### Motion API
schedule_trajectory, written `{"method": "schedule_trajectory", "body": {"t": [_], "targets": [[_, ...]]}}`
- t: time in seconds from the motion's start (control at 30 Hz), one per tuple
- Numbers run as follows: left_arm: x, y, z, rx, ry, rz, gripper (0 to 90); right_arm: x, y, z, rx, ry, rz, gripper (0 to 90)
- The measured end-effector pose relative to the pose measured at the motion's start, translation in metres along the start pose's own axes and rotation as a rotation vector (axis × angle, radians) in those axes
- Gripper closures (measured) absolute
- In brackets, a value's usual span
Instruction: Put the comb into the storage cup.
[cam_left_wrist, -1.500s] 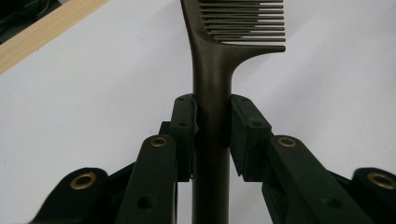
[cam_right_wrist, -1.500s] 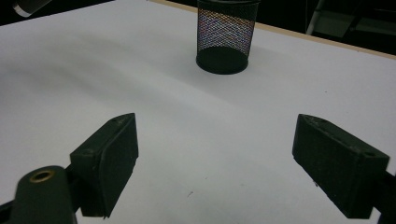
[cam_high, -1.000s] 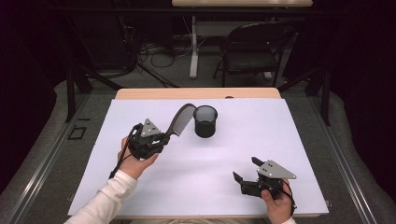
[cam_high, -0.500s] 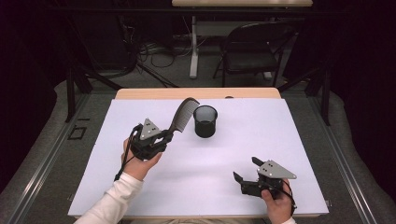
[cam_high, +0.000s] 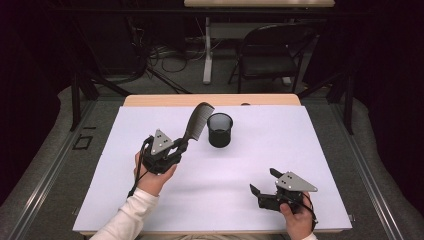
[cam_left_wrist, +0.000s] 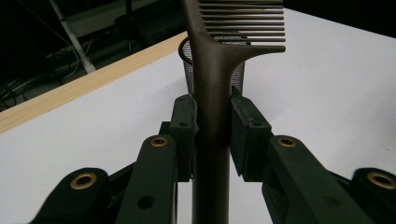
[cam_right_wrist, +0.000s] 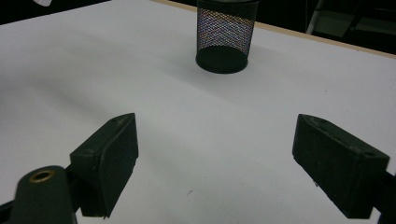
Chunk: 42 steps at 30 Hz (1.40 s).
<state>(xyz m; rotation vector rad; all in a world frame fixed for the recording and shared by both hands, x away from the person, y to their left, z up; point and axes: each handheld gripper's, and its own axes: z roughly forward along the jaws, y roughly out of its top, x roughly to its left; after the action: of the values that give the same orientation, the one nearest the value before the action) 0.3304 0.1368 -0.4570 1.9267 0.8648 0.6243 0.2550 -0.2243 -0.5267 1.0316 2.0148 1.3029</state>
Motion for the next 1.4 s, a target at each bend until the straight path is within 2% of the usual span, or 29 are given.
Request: {"method": "schedule_trajectory", "body": {"t": [0.23,0.67,1.2,1.27,1.4], "targets": [[-0.003,-0.007,0.001,-0.032,0.014,-0.012,72.8,0.000,0.000,0.000,-0.001,0.000,-0.001,14.3],[-0.005,-0.017,0.001,-0.055,0.035,-0.013,72.8,0.000,0.000,0.000,0.000,0.001,0.001,14.3],[-0.011,-0.025,0.003,-0.044,0.024,0.014,72.7,0.001,0.003,0.001,0.004,-0.011,-0.002,14.1],[-0.011,-0.025,0.003,-0.047,0.024,0.013,72.8,0.001,0.004,0.001,-0.008,-0.011,0.005,14.1],[-0.011,-0.025,0.001,-0.050,0.025,0.016,72.8,0.000,0.009,0.001,0.004,-0.004,0.023,14.0]]}}
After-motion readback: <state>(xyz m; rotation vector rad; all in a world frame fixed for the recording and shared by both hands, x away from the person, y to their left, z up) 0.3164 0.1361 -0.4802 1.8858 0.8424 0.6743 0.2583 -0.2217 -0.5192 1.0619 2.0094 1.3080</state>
